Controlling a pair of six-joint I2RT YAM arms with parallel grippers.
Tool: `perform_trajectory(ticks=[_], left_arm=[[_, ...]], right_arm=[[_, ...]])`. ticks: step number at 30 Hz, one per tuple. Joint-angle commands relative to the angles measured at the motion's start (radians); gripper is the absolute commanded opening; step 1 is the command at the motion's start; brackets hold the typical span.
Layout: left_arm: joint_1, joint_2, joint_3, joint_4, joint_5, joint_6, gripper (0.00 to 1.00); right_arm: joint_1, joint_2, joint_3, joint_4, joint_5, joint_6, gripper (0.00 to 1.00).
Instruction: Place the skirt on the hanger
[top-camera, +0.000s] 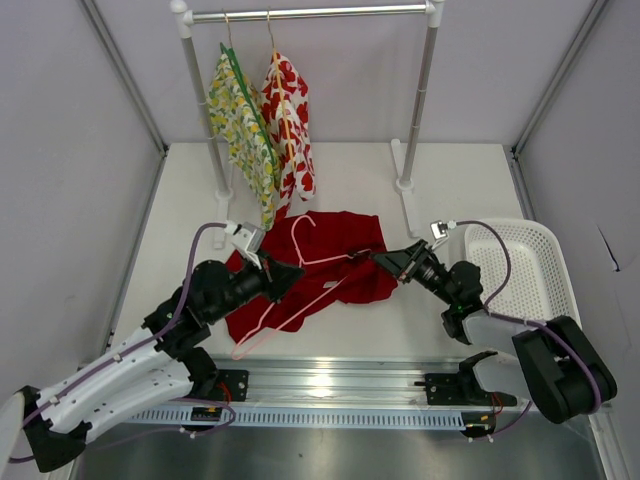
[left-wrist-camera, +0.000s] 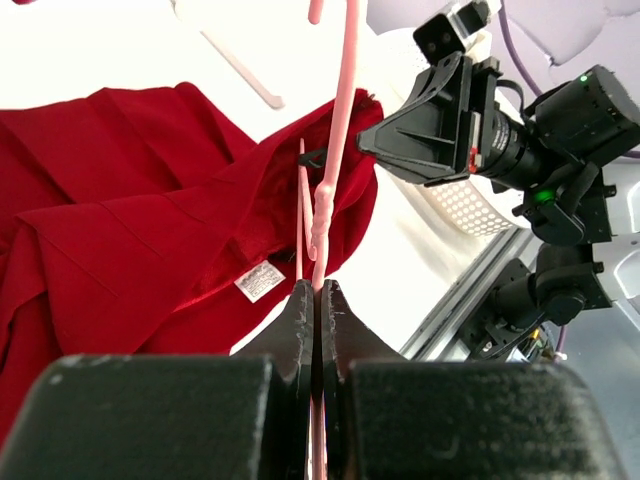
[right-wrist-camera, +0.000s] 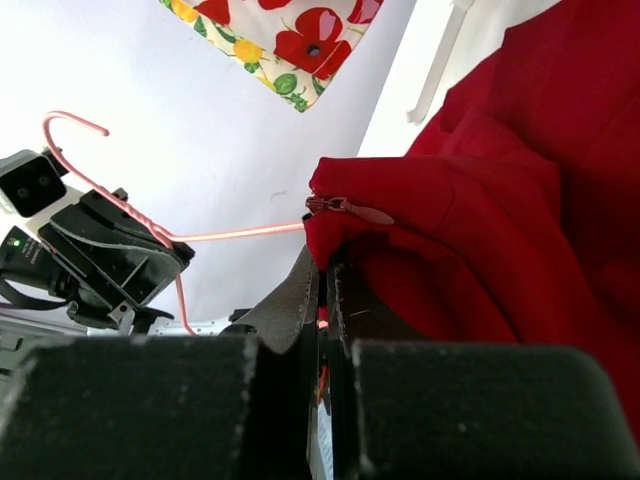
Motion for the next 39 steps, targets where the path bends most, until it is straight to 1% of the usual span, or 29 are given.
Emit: perform_trajectory(ticks=[1,4,11,19,25,39], left_arm=[[0.008,-0.042,-0.010,0.073,0.025,-0.005,0.00],[0.008,-0.057,-0.007,0.081,0.042,-0.003,0.00],[0.008,-0.056,-0.011,0.075,0.058,0.004,0.00],[0.009,-0.042,-0.003,0.047,0.048,0.015,0.00],[0.016,-0.071,-0.003,0.003,0.017,0.029,0.00],[0.026,-0.091,0.003,-0.045,0.015,0.024,0.00]], right_arm=[[-0.003,-0.063,0.029,-0.058,-0.005,-0.050,0.00],[-0.003,-0.094,0.028,-0.153,0.016,-0.088,0.00],[-0.014,-0.123,0.026,-0.216,0.029,-0.114,0.00],[-0.031,-0.128,0.028,-0.216,0.024,-0.113,0.00],[-0.060,-0.151,0.023,-0.224,0.016,-0.101,0.00],[-0.105,-0.178,0.023,-0.224,0.000,-0.072,0.00]])
